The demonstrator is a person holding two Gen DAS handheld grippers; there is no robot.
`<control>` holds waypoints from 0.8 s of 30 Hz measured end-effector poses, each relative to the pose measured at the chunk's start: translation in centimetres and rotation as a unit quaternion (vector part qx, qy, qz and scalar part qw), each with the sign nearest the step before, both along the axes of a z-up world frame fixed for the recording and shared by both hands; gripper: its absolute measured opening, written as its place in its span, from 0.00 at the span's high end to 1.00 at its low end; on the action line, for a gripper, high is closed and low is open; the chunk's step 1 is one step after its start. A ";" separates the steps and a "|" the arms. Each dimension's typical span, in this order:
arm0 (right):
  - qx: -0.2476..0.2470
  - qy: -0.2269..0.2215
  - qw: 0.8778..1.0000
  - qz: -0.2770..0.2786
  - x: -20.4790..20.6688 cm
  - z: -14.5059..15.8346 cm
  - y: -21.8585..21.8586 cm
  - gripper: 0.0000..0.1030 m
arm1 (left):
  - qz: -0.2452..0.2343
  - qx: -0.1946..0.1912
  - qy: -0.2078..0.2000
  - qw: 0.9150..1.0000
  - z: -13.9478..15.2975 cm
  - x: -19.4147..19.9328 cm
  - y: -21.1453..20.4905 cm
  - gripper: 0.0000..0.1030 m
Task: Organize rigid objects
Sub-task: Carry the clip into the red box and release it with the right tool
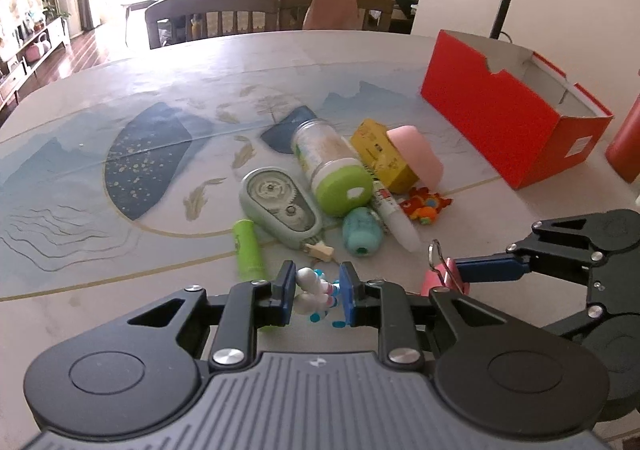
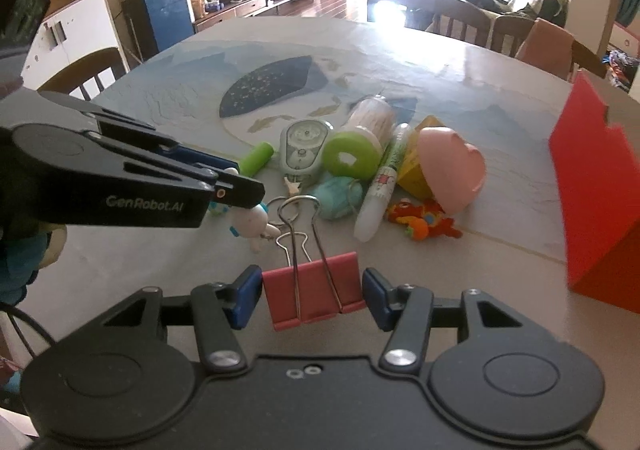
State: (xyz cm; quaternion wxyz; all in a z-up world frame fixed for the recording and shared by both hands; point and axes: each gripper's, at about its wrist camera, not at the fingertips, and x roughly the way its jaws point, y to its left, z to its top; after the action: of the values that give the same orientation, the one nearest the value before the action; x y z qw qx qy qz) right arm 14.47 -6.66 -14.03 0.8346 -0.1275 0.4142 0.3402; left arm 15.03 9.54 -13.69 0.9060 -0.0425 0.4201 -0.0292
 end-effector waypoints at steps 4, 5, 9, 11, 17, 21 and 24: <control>0.010 -0.007 1.000 -0.014 -0.7 1.5 -1.1 0.47 | -0.002 -0.009 -0.003 1.000 0.9 -0.4 -0.3 0.78; 0.010 -0.010 1.000 -0.018 -0.9 2.0 -1.4 0.47 | -0.003 -0.011 -0.006 1.000 1.2 -0.6 -0.4 0.78; 0.009 -0.020 0.999 -0.032 -1.2 3.6 -2.5 0.47 | -0.006 -0.021 -0.010 1.000 2.4 -0.9 -0.8 0.78; 0.012 -0.025 0.999 -0.038 -1.3 4.5 -3.3 0.47 | -0.008 -0.026 -0.011 1.000 3.0 -1.1 -1.1 0.78; 0.016 -0.037 0.998 -0.056 -1.5 6.8 -5.3 0.47 | -0.015 -0.039 -0.017 0.999 4.8 -1.2 -2.0 0.78; 0.018 -0.047 0.997 -0.066 -1.1 8.2 -6.6 0.47 | -0.022 -0.042 -0.022 0.999 6.0 -0.8 -2.9 0.78; 0.020 -0.052 0.996 -0.073 -0.7 9.0 -7.7 0.47 | -0.029 -0.045 -0.027 0.998 7.0 -0.5 -3.7 0.78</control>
State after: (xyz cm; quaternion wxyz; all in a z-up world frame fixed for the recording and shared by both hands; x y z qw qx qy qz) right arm 13.82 -14.36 -5.01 0.8799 -0.0975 0.3715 0.2796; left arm 14.57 5.81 -6.72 0.9128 -0.0699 0.3952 -0.0757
